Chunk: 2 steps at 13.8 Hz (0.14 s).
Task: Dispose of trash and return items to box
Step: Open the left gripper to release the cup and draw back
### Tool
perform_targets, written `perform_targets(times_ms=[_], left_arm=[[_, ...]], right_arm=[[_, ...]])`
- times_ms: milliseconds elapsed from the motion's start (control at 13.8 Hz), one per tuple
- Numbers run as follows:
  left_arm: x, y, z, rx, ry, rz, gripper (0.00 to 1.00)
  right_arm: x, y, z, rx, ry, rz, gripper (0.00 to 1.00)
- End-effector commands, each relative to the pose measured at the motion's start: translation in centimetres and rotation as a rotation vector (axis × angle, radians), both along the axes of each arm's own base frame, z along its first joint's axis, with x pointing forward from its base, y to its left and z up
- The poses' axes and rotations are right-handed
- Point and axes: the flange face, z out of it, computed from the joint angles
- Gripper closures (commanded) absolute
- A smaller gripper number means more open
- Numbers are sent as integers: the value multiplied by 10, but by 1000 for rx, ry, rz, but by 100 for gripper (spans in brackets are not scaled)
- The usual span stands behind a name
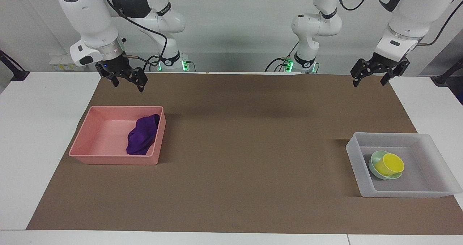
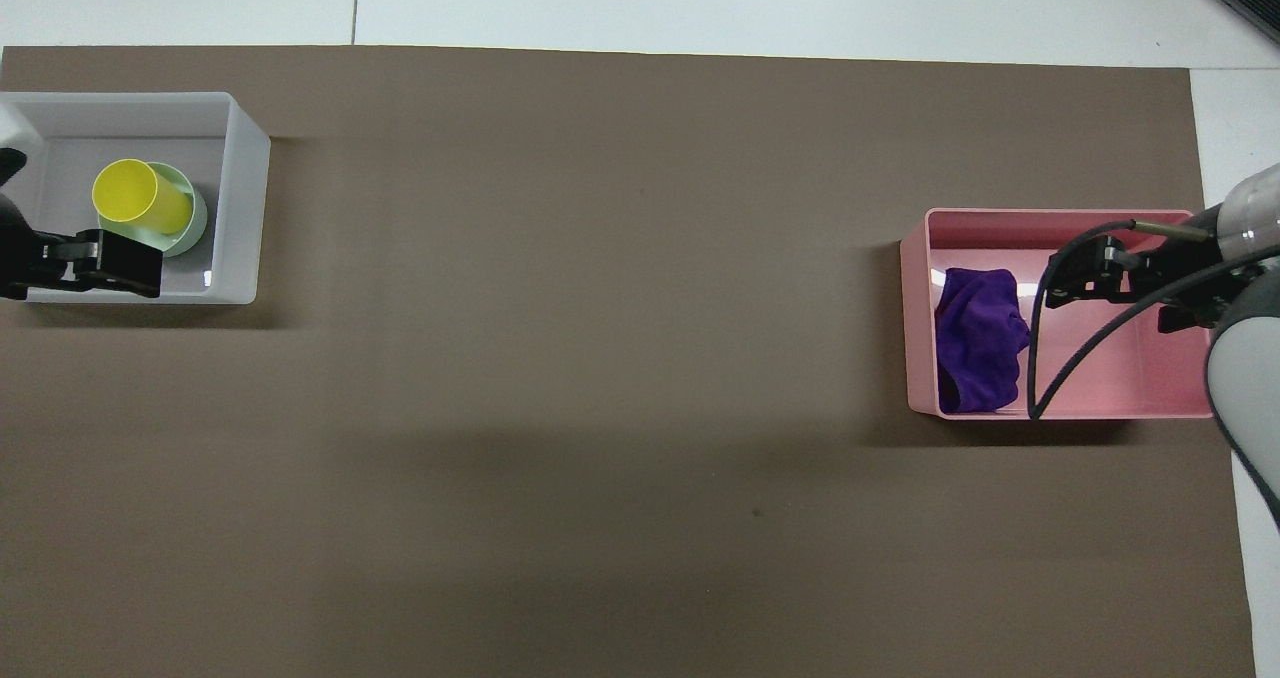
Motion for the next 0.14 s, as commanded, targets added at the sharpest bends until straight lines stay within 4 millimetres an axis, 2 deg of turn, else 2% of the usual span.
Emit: perform_targets(times_ms=[0, 72], left_arm=[[-3, 6, 0, -26, 16, -4, 0], [-4, 7, 0, -26, 18, -12, 0]], right_arm=[[-6, 0, 0, 9, -17, 6, 0], [-6, 0, 0, 9, -17, 8, 0]])
